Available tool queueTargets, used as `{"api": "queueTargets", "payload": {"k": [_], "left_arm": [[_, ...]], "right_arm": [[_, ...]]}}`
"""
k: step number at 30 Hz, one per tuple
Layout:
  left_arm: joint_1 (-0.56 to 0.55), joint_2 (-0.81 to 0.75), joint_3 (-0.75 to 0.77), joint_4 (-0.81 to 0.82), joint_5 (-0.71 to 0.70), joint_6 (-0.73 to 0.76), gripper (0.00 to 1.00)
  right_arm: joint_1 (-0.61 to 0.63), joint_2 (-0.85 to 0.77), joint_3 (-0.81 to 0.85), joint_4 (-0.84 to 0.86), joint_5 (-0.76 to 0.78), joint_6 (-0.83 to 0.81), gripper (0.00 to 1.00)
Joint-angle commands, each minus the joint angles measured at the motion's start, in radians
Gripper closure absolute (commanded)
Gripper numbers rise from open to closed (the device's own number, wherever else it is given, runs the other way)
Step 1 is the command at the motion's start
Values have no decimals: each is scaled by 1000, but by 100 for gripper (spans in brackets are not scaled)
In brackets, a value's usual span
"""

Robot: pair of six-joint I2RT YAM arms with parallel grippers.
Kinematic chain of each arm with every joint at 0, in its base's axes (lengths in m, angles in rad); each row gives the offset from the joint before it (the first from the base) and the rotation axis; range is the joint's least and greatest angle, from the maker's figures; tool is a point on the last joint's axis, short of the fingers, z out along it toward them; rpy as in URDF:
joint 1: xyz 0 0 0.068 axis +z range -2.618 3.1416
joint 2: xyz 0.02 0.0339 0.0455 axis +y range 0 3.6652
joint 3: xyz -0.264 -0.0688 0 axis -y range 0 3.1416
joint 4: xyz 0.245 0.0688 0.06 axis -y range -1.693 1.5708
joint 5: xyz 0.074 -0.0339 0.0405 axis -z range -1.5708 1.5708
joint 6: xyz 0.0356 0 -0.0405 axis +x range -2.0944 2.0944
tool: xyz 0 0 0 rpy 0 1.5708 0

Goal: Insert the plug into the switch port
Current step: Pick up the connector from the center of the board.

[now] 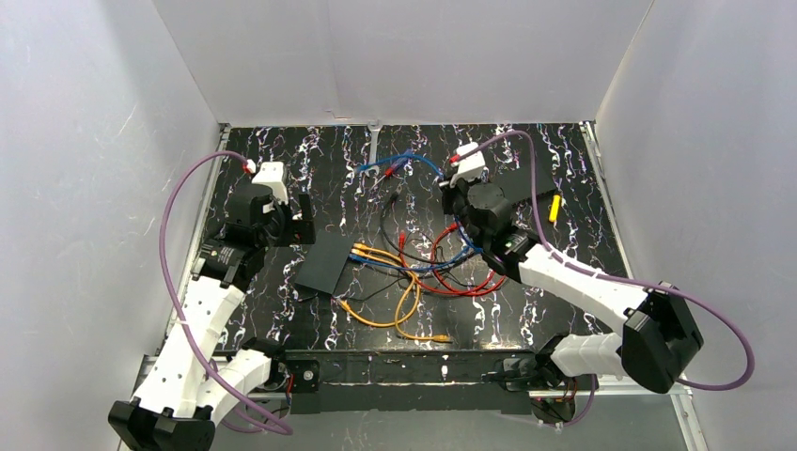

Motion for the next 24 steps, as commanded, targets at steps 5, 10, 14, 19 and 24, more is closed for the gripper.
{"api": "queueTargets", "payload": {"k": [5, 10, 14, 19, 24], "left_arm": [[-6, 7, -23, 29, 66, 19, 2], [-6, -14, -60, 91, 179, 74, 2], [-6, -36, -112, 155, 258, 154, 2], [-5, -43, -203, 263, 338, 259, 2], [-6, -33, -287, 383, 433, 353, 2]], "right_arm": [[-4, -82, -129, 42, -305, -20, 99], [-4, -98, -200, 80, -342, 37, 99], [-8, -112, -236, 93, -379, 61, 99], [-20, -152, -264, 91, -406, 111, 99], [-25, -188, -278, 82, -435, 165, 99]]}}
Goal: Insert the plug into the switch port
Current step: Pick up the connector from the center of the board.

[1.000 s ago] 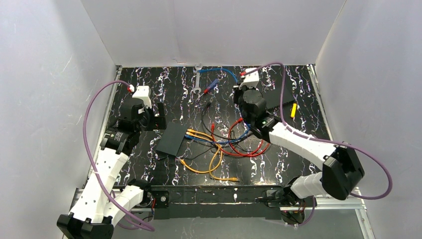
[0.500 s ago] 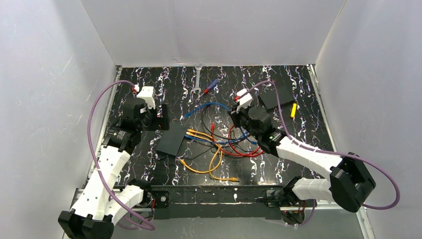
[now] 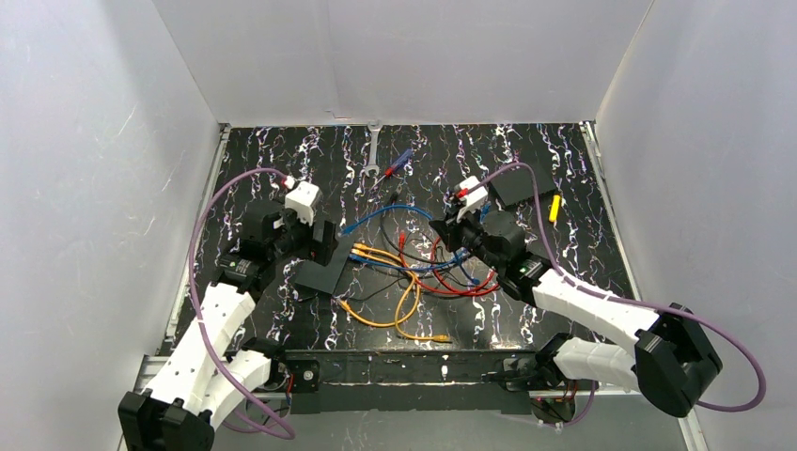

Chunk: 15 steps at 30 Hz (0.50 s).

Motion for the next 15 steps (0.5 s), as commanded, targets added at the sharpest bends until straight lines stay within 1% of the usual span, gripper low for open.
{"api": "queueTargets", "payload": {"k": [1, 4, 8, 11, 13, 15], "left_arm": [[-7, 2, -55, 125, 123, 122, 2], [-7, -7, -87, 168, 172, 178, 2], [-14, -69, -183, 276, 249, 344, 3], [-15, -135, -252, 356, 238, 442, 2], [-15, -165, -276, 371, 210, 487, 3], [-16, -183, -292, 367, 213, 518, 5]], "right_arm": [[-9, -46, -4, 52, -37, 70, 99], [-12, -56, -5, 43, -51, 95, 99], [-16, -77, -21, 71, -84, 134, 99], [-16, -108, -35, 85, -133, 143, 99], [-16, -125, -42, 89, -142, 145, 99], [-17, -141, -45, 89, -152, 148, 99]]}}
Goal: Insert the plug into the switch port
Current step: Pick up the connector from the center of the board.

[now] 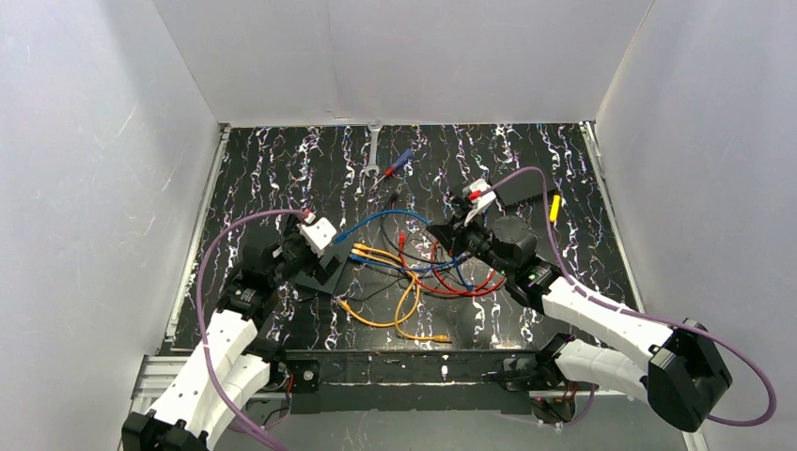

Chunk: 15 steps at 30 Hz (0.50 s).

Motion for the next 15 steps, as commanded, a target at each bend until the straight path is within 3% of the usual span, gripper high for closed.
{"api": "queueTargets", "payload": {"k": [1, 7, 9, 12, 15], "left_arm": [[-5, -50, -28, 82, 29, 146, 6], [-4, -81, -38, 59, 54, 182, 16], [-5, -100, -49, 60, 43, 192, 27], [-5, -116, -58, 59, 49, 198, 34], [-5, -105, -51, 36, 61, 206, 47]], "right_arm": [[-8, -56, -10, 82, -54, 26, 99], [-7, -84, -21, 93, -87, 26, 99], [-8, -94, -24, 88, -81, 22, 99], [-8, -109, -31, 94, -68, 22, 99], [-8, -115, -35, 98, -62, 26, 99]]}}
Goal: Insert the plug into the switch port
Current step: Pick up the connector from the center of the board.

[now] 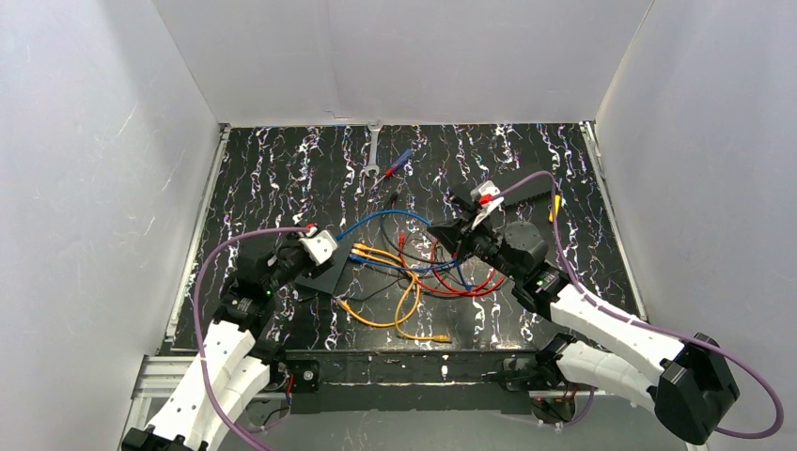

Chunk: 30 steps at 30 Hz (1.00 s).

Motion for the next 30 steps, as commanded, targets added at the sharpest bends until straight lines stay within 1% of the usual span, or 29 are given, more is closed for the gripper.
{"api": "queueTargets", "payload": {"k": [1, 4, 7, 10, 16, 19, 20, 22, 23, 24, 25, 26, 27, 28, 30], "left_arm": [[-5, 5, 0, -26, 37, 31, 49], [-5, 13, 2, -30, 41, 29, 51], [-5, 16, 0, -25, 39, 31, 57], [-5, 25, 8, -29, 50, 26, 67], [-6, 45, 24, -49, 67, 30, 81], [-6, 42, 39, -73, 73, 36, 96], [-6, 44, 47, -85, 75, 35, 100], [-6, 50, 66, -108, 82, 33, 100], [-6, 56, 76, -118, 86, 29, 100], [-6, 65, 90, -131, 84, 20, 100], [-6, 76, 108, -150, 71, 5, 100], [-6, 92, 135, -173, 54, -20, 100], [-6, 116, 167, -203, 37, -56, 100], [-6, 142, 201, -234, 25, -81, 100], [-6, 200, 263, -304, 26, -124, 100]], "right_arm": [[-3, -27, -5, 66, 7, 6, 99], [-4, -35, -7, 66, 12, 8, 99], [-4, -38, -9, 67, 16, 10, 99], [-3, -37, -10, 67, 20, 11, 99], [-5, -33, -10, 68, 20, 13, 99], [-5, -33, -8, 66, 24, 11, 99], [-5, -33, -8, 63, 27, 10, 99], [-5, -32, -8, 62, 31, 4, 99], [-5, -31, -8, 61, 32, 0, 95], [-5, -29, -8, 58, 32, -7, 88], [-5, -28, -8, 55, 34, -16, 80], [-5, -28, -8, 51, 40, -24, 69], [-5, -28, -8, 45, 53, -30, 62], [-5, -30, -7, 38, 64, -39, 58], [-5, -36, -5, 27, 73, -69, 47]]}}
